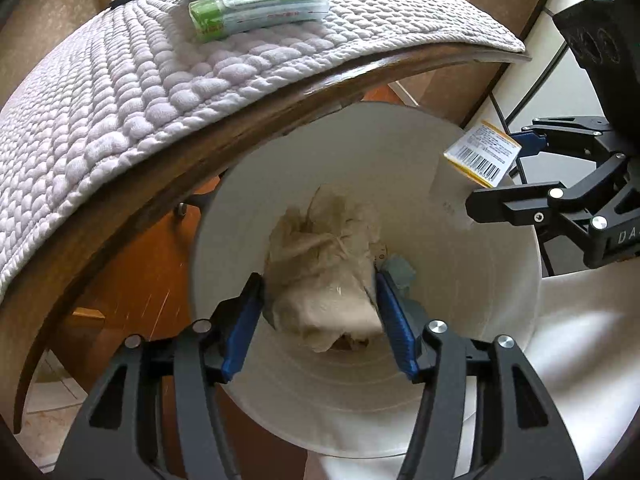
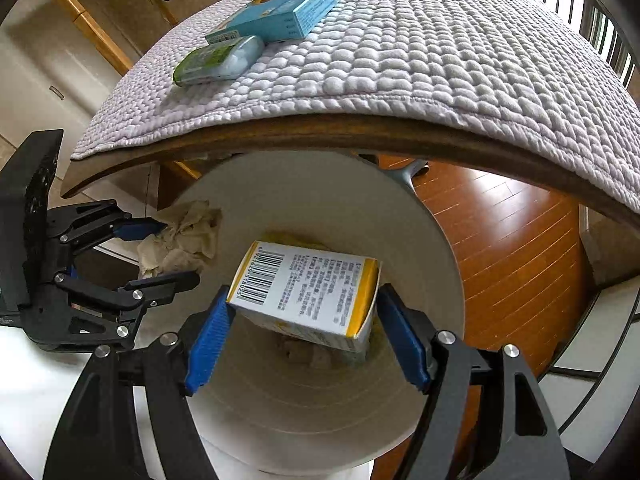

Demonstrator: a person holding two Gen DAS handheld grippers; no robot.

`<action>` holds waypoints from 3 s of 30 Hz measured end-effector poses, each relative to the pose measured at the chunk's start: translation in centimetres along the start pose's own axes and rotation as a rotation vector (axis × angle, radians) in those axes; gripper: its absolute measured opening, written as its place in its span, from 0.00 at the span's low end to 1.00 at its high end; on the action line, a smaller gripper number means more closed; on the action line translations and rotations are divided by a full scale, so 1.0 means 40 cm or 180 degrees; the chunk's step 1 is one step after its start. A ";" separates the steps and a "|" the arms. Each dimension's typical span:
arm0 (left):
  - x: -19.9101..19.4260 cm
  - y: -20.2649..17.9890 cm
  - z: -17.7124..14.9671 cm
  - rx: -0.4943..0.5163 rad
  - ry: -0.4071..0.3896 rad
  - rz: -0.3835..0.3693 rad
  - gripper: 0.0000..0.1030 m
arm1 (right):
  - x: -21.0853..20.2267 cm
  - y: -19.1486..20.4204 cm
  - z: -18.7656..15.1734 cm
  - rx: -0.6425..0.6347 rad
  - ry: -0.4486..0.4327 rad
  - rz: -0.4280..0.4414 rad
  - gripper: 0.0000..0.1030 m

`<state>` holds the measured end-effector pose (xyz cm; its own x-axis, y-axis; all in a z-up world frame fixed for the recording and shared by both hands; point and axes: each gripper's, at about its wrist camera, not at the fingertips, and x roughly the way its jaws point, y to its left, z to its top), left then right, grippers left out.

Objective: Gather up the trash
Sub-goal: 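Open the left tool while the right tool opens to drop both items, then move both tools back over the blanket toward the bottle and box, then grasp the green-white bottle with the left tool while the right tool grasps the blue duck box, then carry the green-white bottle and blue duck box over the white bin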

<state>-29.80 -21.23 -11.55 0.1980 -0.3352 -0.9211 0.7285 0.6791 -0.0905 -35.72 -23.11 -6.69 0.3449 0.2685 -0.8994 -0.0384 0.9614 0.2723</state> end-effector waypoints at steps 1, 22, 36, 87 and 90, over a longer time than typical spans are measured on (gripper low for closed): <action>-0.004 0.005 0.000 -0.0003 -0.0006 0.0003 0.64 | 0.000 0.000 0.000 0.0003 0.0001 -0.0003 0.71; -0.277 0.027 0.097 0.0016 -0.0992 0.0217 0.96 | -0.248 -0.047 0.181 0.0154 -0.1001 0.0034 0.96; -0.161 0.008 0.251 -0.0038 -0.1164 0.0862 0.96 | -0.068 0.071 0.518 -0.0134 -0.0513 -0.0131 0.96; -0.205 0.160 0.292 -0.0681 -0.1247 0.0529 0.67 | -0.190 -0.008 0.548 -0.0157 -0.0882 -0.0076 0.84; -0.235 0.177 0.274 -0.0729 -0.1261 0.0501 0.67 | -0.218 -0.012 0.520 -0.0133 -0.0927 -0.0033 0.84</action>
<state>-19.31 -20.42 0.60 0.5612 -0.4094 -0.7193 0.5151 0.8531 -0.0836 -19.20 -27.15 8.13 0.6000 0.2362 -0.7643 -0.0699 0.9672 0.2441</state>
